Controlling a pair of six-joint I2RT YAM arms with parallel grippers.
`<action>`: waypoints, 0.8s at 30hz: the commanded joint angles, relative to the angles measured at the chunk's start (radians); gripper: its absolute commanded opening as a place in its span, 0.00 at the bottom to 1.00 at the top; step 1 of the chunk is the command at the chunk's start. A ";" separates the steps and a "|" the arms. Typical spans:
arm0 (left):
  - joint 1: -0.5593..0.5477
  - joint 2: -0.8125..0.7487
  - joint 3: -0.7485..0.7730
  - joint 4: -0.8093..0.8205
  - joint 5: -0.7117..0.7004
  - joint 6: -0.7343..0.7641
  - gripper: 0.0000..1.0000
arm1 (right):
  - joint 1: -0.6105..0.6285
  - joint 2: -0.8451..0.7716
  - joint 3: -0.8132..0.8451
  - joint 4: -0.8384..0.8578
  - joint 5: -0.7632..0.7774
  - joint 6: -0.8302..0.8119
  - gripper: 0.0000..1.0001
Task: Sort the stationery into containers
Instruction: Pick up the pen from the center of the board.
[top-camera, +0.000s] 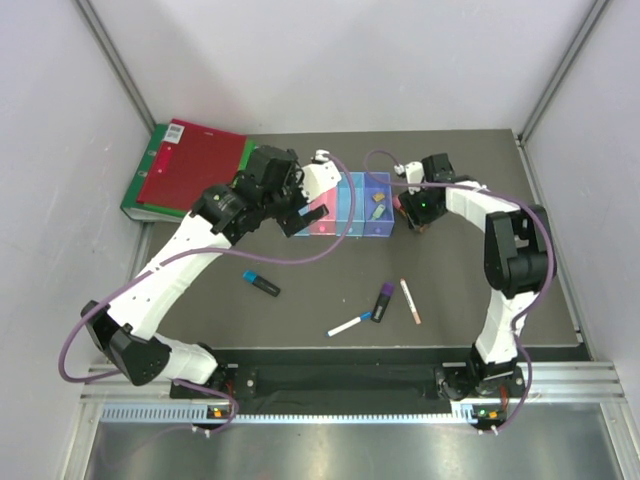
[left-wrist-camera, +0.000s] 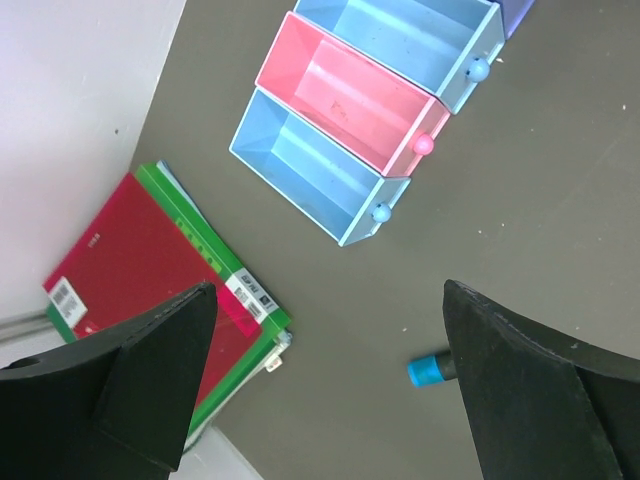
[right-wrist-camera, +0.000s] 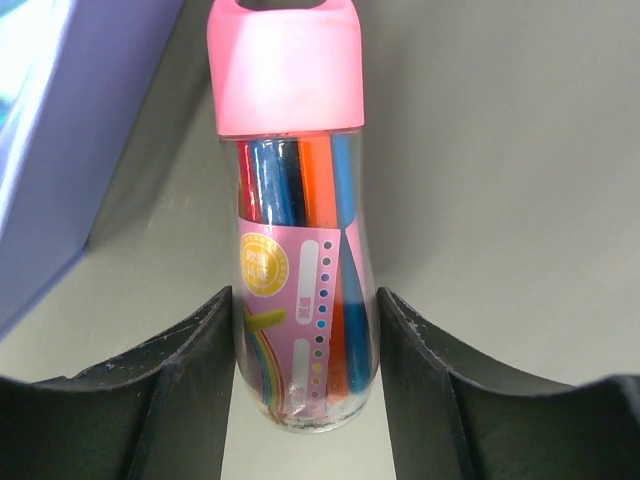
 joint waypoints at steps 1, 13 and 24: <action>0.045 0.009 0.052 0.009 0.061 -0.080 0.99 | -0.003 -0.173 -0.029 0.009 0.000 -0.011 0.00; 0.157 0.086 0.130 -0.034 0.302 -0.252 0.99 | -0.010 -0.570 -0.152 0.025 0.118 -0.101 0.00; 0.206 0.301 0.348 -0.126 0.680 -0.273 0.99 | 0.054 -0.928 -0.323 0.100 0.276 -0.344 0.00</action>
